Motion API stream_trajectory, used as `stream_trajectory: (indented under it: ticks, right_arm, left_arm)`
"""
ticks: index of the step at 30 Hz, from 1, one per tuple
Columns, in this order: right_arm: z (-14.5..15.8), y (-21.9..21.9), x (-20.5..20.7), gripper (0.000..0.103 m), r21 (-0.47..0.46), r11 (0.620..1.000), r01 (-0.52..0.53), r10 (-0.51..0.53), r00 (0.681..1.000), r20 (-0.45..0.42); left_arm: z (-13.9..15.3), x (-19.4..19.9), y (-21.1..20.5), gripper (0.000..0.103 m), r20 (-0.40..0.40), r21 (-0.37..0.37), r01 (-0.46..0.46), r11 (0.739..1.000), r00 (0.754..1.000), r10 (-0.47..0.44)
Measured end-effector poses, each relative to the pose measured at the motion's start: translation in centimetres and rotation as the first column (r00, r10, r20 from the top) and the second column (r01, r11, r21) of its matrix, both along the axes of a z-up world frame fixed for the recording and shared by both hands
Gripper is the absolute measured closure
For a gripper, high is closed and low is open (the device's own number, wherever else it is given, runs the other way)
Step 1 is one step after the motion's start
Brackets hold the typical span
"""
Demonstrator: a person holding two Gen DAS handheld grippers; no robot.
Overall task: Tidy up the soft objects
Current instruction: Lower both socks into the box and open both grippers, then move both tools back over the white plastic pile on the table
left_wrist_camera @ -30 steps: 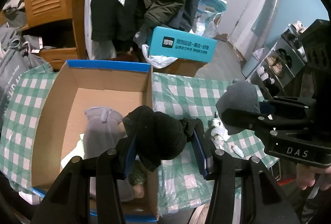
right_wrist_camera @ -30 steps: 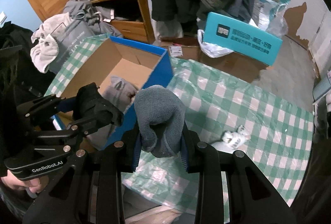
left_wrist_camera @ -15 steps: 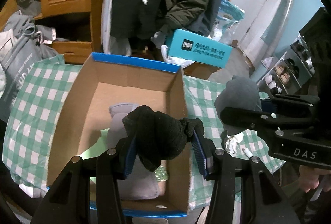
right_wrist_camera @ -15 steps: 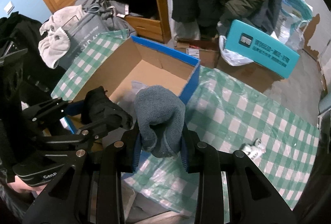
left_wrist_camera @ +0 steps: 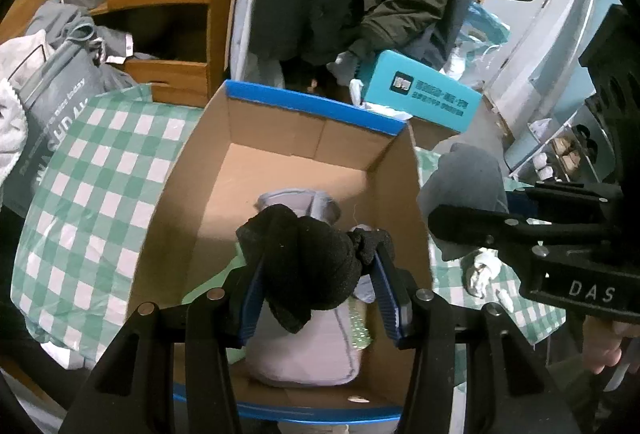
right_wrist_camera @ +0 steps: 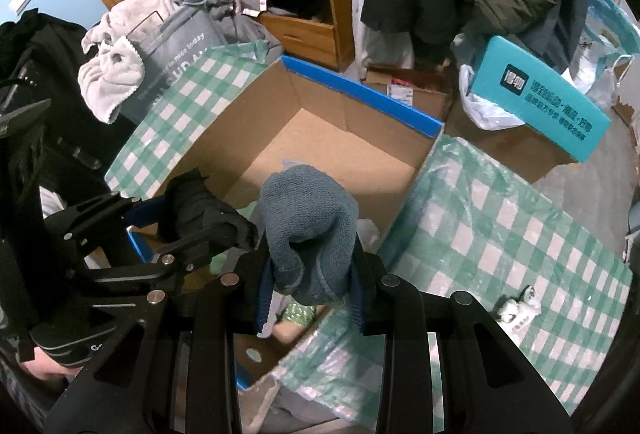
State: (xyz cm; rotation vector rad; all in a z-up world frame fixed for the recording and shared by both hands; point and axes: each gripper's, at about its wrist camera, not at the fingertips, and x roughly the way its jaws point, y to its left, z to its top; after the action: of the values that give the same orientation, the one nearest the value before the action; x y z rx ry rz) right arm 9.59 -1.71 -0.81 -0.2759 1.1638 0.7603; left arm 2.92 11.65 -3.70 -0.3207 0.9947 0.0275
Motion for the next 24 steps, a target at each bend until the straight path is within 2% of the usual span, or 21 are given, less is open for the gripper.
stream_trajectory:
  ticks: [9, 15, 17, 19, 24]
  right_arm:
    - [-1.8, 1.9, 1.0, 0.069, -0.012, 1.0, -0.007, 0.006, 0.999, -0.043]
    - [-1.9, 1.7, 1.6, 0.058, -0.013, 1.0, 0.02, -0.021, 0.999, -0.038]
    - [-1.7, 1.5, 1.6, 0.048, -0.01, 1.0, 0.027, -0.027, 0.999, -0.032]
    - [-1.5, 1.4, 1.6, 0.046, -0.004, 1.0, 0.029, -0.029, 0.999, -0.028]
    - [-0.9, 0.6, 1.6, 0.043, 0.002, 0.999, 0.044, -0.044, 0.999, -0.016]
  left_arm:
    - [-2.0, 0.2, 1.3, 0.049, -0.065, -0.006, -0.038, 0.999, 0.997, 0.037]
    - [-2.2, 0.3, 0.8, 0.043, -0.083, 0.012, -0.029, 1.0, 0.996, 0.03]
    - [-2.1, 0.4, 0.8, 0.039, -0.081, 0.012, -0.031, 0.999, 0.996, 0.032]
    - [-1.9, 0.3, 0.8, 0.035, -0.073, 0.013, -0.033, 0.999, 0.997, 0.034]
    - [-1.7, 0.4, 0.7, 0.034, -0.064, 0.006, -0.034, 0.999, 0.997, 0.034]
